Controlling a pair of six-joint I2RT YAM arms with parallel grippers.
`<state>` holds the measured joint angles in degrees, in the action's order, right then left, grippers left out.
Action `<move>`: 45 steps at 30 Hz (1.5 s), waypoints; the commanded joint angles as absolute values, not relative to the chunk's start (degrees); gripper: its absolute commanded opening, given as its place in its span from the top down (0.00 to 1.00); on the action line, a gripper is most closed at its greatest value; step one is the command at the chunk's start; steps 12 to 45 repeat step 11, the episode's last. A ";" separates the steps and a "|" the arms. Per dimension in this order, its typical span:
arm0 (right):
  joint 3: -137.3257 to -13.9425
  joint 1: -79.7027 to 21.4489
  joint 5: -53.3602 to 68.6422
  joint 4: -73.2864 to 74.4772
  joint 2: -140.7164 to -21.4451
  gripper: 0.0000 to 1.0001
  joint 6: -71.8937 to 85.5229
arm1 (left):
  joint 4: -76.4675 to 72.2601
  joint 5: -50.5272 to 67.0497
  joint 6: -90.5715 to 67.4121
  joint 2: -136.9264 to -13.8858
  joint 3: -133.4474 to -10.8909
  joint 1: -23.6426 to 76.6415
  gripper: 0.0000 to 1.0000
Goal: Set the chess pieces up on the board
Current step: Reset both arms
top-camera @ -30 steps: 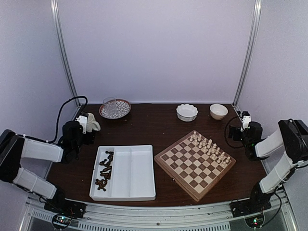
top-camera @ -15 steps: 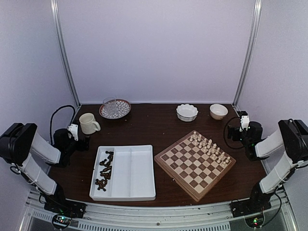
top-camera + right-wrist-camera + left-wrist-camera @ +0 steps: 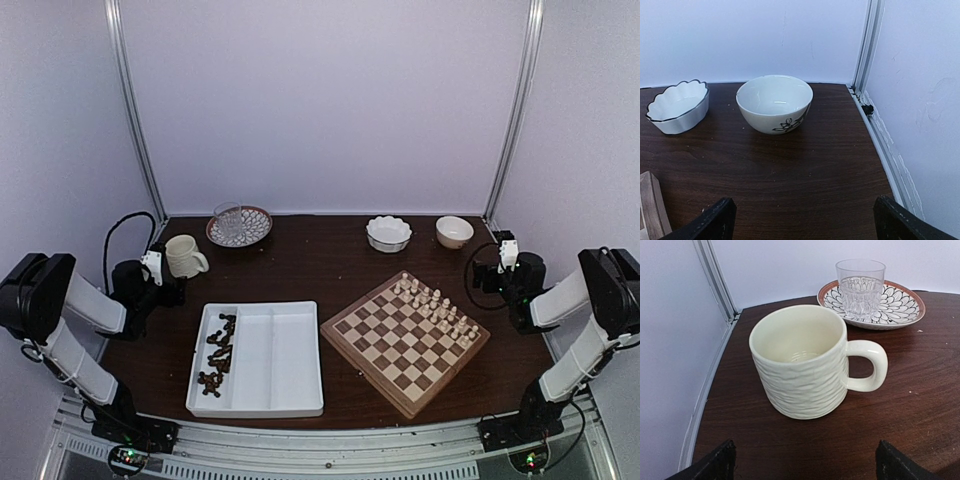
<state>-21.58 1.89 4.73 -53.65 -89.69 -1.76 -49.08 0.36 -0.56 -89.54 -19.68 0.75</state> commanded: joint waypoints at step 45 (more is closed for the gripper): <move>-22.49 2.02 5.28 -54.14 -89.46 0.00 -2.02 | -50.00 1.08 -0.89 -89.96 -20.69 0.93 0.02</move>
